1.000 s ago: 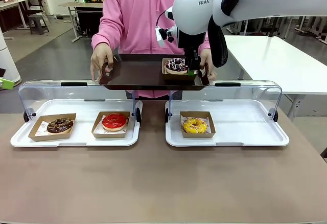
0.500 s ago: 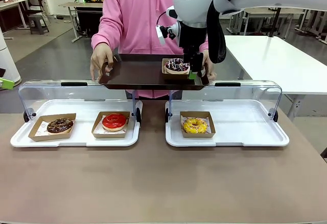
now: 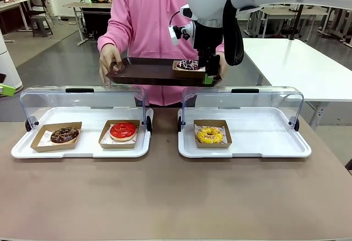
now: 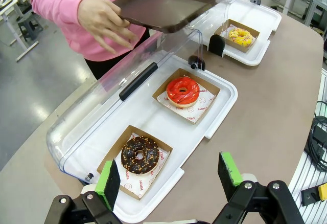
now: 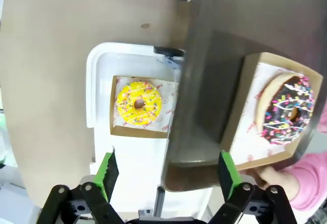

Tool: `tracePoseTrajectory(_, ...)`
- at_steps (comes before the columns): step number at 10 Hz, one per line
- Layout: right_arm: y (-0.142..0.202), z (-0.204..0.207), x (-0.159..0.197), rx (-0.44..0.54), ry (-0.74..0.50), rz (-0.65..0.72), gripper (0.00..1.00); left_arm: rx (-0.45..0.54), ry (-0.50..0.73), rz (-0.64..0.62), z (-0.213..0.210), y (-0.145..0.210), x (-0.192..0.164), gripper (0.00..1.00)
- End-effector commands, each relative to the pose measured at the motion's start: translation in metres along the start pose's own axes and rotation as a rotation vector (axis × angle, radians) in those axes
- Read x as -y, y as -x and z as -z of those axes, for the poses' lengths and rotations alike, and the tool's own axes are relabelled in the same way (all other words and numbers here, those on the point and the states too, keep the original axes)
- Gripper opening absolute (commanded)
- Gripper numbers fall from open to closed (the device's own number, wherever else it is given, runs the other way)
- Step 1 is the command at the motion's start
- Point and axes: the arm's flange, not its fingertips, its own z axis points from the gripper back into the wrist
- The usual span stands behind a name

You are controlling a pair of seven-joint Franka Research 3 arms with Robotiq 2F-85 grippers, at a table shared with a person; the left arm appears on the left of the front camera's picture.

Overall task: Provide the desired donut to the person.
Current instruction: Place the picked Paper togo box onto the Handle tray extended by the person, then pick up and lift the Paper togo box containing the Donut pointed at by the person.

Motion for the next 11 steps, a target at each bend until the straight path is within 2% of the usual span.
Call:
tracePoseTrajectory(1, -0.0009, 0.0007, 0.0006, 0.004, 0.011, -0.008, 1.0, 0.013, 0.009, 0.001, 0.0004, 0.0007, -0.001, 1.0)
tracePoseTrajectory(11, -0.0009, 0.0007, 0.0006, 0.004, 0.011, -0.008, 1.0, 0.013, 0.009, 0.001, 0.0004, 0.0007, -0.001, 1.0)
